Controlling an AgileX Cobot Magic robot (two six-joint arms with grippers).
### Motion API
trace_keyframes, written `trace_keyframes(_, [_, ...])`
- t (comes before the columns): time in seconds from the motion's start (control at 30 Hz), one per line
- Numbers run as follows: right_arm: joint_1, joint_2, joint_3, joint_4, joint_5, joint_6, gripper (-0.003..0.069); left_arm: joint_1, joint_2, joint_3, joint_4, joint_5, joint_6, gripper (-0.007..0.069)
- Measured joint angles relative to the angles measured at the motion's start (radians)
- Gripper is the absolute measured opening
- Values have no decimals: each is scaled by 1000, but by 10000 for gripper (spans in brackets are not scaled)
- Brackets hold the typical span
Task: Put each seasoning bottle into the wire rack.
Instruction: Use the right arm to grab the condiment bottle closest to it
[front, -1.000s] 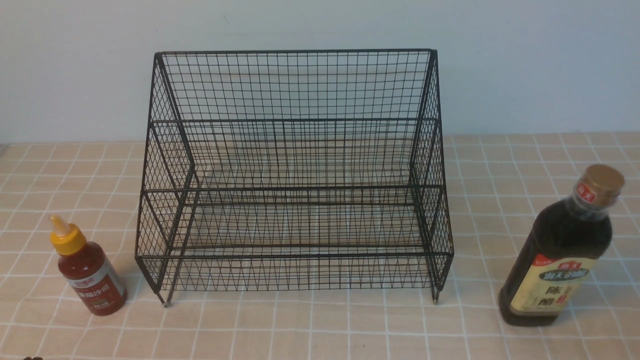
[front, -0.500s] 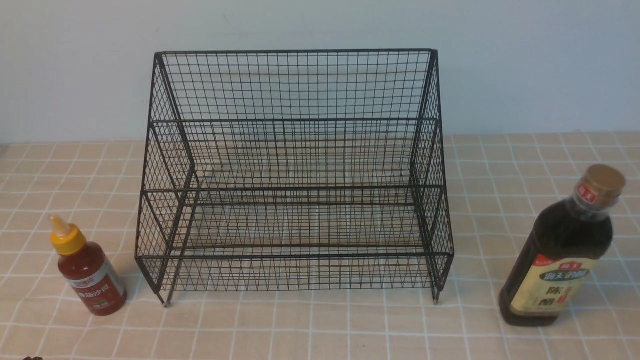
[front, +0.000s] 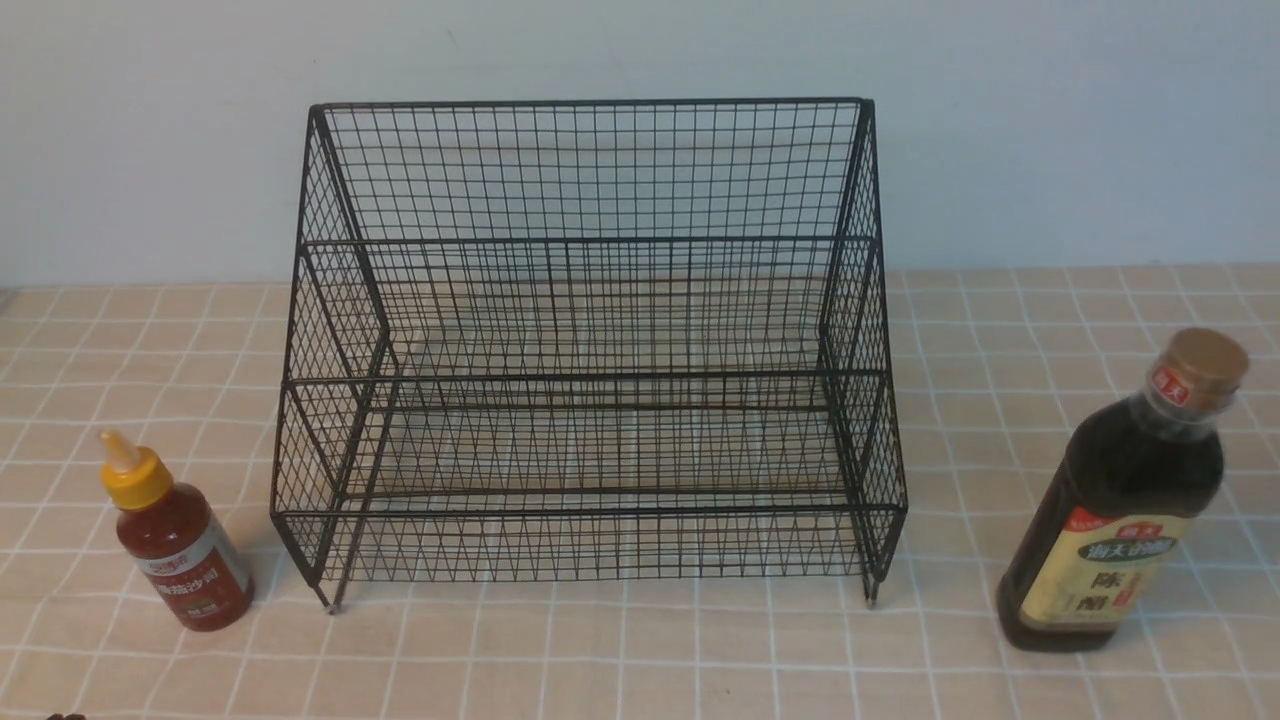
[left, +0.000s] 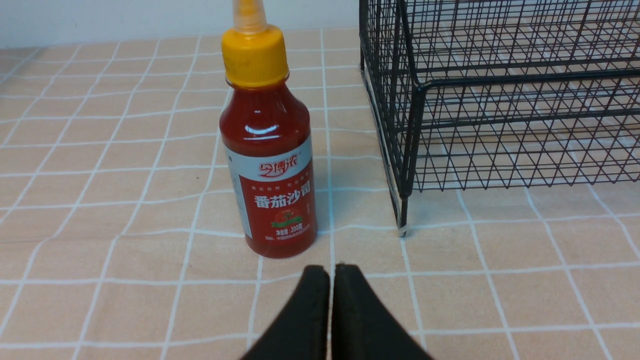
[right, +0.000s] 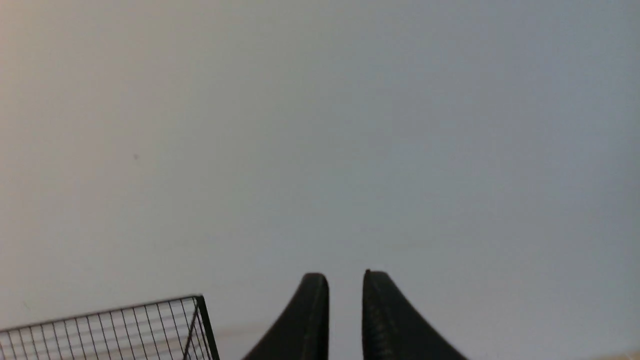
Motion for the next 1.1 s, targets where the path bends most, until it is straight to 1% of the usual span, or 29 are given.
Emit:
trace_keyframes(0.07, [3,52,-25,0,17,0,132,0,0,0,0,0,0,-7])
trace_keyframes(0.13, [30,146,-65,-1,39,0,182,0,0,0,0,0,0,-7])
trace_keyframes(0.17, [33,154,-68,-1,40,0,186,0,0,0,0,0,0,-7])
trace_keyframes(0.2, [61,211,-88,-3,42,0,216,0,0,0,0,0,0,-7])
trace_keyframes(0.23, [70,224,-94,-4,43,0,225,0,0,0,0,0,0,-7])
trace_keyframes(0.27, [116,275,-116,-7,42,-2,269,0,0,0,0,0,0,-7])
trace_keyframes(0.3, [122,286,-118,-8,42,-3,274,0,0,0,0,0,0,-7])
trace_keyframes(0.33, [170,330,-127,-22,26,-4,321,0,0,0,0,0,0,-7])
trace_keyframes(0.37, [175,336,-128,-24,26,-4,327,0,0,0,0,0,0,-7])
trace_keyframes(0.4, [207,372,-130,-42,5,-6,365,0,0,0,0,0,0,-7])
trace_keyframes(0.43, [220,398,-130,-51,-5,-6,388,0,0,0,0,0,0,-7])
trace_keyframes(0.53, [241,483,-130,-85,-43,-8,474,0,0,0,0,0,0,-7])
trace_keyframes(0.57, [241,488,-130,-87,-47,-8,478,0,0,0,0,0,0,-7])
trace_keyframes(0.63, [241,550,-130,-104,-59,-8,523,0,0,0,0,0,0,-7])
trace_keyframes(0.7, [241,581,-130,-109,-59,-8,545,0,0,0,0,0,0,-7])
trace_keyframes(0.8, [241,629,-130,-123,-59,-8,559,0,0,0,0,0,0,-7])
trace_keyframes(0.97, [241,701,-130,-139,-45,-8,557,0,0,0,0,0,0,-7])
trace_keyframes(1.03, [241,718,-130,-139,-37,-8,525,0,0,0,0,0,0,-7])
trace_keyframes(1.1, [240,722,-130,-146,-40,-9,454,0,0,0,0,0,0,-7])
